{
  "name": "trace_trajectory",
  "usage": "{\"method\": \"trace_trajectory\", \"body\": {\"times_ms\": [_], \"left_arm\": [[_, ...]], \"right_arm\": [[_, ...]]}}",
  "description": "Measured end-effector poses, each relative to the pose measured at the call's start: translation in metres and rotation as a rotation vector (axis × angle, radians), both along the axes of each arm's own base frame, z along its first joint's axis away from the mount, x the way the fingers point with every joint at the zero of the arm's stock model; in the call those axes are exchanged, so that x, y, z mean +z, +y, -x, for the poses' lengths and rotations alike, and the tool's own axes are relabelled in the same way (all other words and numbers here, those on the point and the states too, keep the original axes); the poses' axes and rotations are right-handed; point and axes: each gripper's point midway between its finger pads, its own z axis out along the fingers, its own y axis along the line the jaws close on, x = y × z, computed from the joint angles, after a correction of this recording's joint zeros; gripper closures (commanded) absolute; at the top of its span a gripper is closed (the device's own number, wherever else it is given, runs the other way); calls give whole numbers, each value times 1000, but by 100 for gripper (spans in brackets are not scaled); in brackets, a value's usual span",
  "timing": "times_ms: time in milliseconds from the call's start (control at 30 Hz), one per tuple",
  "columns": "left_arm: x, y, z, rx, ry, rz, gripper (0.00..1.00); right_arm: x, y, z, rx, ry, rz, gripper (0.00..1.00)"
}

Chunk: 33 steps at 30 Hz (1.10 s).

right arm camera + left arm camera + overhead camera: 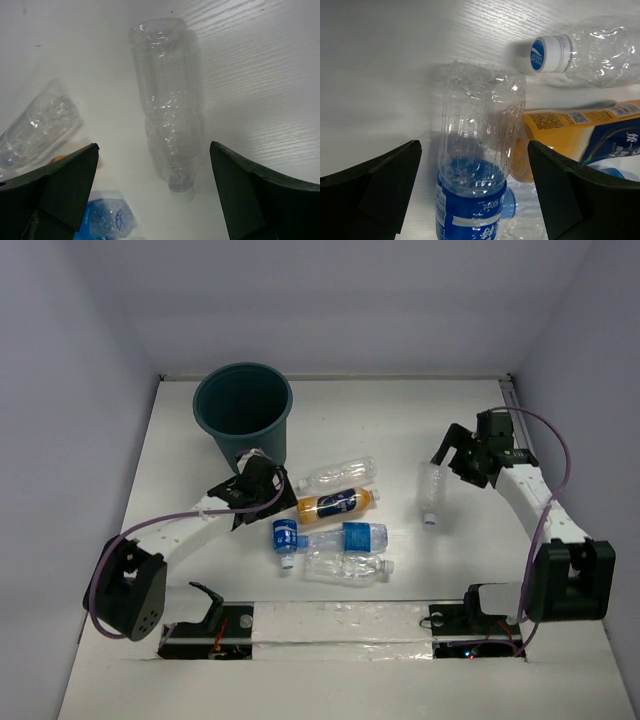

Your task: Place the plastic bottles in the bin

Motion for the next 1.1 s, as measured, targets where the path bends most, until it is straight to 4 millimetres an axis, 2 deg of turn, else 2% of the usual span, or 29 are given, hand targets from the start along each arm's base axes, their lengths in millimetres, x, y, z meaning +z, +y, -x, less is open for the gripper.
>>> {"method": "trace_trajectory", "body": {"times_ms": [67, 167, 300, 333, 433, 533, 633, 767, 867, 967, 1100], "left_arm": [[-6, -1, -3, -8, 7, -12, 16], [-15, -2, -7, -17, 17, -33, 24], [-22, -1, -11, -19, 20, -55, 41], [-23, 0, -12, -21, 16, -59, 51], [-22, 1, -13, -28, 7, -71, 61], [-18, 5, -12, -33, -5, -86, 65], [0, 10, -6, -43, -35, -88, 68], [43, 17, 2, -63, -115, -69, 69], [92, 16, 1, -79, -189, -40, 69], [161, 9, -12, -82, -306, 16, 69], [265, 5, -39, -68, -514, 88, 69]], "right_arm": [[-14, -2, -5, -10, 37, -2, 1], [-34, -3, -11, -17, 90, -5, 1], [-55, -2, -19, -29, 139, -13, 1], [-60, -2, -21, -30, 152, -14, 1], [-74, -2, -25, -34, 192, -16, 1], [-84, -1, -31, -28, 215, -24, 3], [-90, 1, -37, -24, 226, -32, 13], [-93, 1, -40, -30, 234, -37, 37], [-91, 1, -41, -42, 226, -36, 45], [-77, -2, -42, -53, 190, -26, 51], [-30, -3, -45, -60, 62, -29, 51]]}}
